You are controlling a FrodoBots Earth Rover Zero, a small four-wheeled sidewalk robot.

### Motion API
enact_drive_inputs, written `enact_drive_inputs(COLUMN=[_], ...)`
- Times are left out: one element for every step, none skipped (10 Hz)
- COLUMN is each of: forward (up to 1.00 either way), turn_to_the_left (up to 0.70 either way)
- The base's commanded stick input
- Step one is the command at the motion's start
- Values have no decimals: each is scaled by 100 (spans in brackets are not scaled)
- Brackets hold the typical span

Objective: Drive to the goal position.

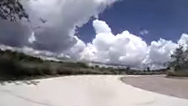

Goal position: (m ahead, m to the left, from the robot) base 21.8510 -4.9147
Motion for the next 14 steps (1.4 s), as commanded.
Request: enact_drive_inputs(forward=[85, 85, 85, 85, 85, 85, 85, 85, 85, 85, 85, 85, 85, 85], turn_to_the_left=[0, 0, 0, 0, 0, 0, 0, 0, 0, 0, 0, 0, 0, 0])
